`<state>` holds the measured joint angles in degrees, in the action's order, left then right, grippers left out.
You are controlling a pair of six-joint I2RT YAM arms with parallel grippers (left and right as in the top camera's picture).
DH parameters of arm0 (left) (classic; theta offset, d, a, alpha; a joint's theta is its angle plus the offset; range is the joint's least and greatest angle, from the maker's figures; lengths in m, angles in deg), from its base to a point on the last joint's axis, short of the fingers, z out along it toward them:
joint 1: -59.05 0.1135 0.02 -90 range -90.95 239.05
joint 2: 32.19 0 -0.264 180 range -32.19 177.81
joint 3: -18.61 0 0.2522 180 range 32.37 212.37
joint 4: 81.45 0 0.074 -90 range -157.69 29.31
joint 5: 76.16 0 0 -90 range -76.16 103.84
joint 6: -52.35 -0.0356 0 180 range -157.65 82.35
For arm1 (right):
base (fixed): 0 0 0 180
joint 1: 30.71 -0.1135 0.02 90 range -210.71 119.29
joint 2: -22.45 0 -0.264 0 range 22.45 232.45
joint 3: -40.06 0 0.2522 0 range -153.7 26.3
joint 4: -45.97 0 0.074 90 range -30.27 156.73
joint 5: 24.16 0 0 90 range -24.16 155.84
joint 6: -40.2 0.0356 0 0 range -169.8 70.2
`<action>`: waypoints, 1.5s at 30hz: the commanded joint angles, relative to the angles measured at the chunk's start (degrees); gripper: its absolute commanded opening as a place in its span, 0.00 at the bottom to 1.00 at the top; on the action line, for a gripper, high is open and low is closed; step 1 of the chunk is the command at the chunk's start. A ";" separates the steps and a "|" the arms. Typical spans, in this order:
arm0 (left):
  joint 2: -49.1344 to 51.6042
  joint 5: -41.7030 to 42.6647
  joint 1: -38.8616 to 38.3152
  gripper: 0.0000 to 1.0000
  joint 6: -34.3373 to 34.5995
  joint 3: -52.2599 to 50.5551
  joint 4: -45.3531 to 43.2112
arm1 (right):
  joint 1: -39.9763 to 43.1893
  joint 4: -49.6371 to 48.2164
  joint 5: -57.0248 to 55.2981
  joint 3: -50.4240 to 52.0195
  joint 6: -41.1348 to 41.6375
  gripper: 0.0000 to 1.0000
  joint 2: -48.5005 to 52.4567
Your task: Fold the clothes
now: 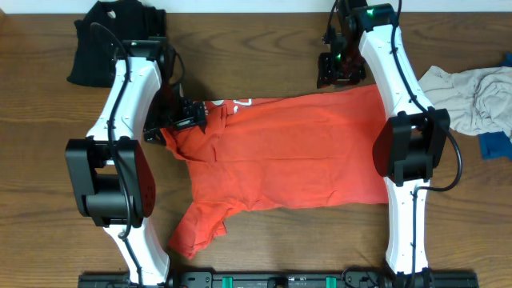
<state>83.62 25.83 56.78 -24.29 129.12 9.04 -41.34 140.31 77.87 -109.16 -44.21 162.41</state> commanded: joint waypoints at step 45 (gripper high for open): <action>-2.08 5.51 0.09 0.24 6.62 -16.26 -14.12 | -0.31 -0.22 0.42 0.33 -0.09 0.49 -1.29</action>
<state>83.60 30.88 56.78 -17.73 113.01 -5.51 -41.34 140.24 77.87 -109.03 -44.21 162.41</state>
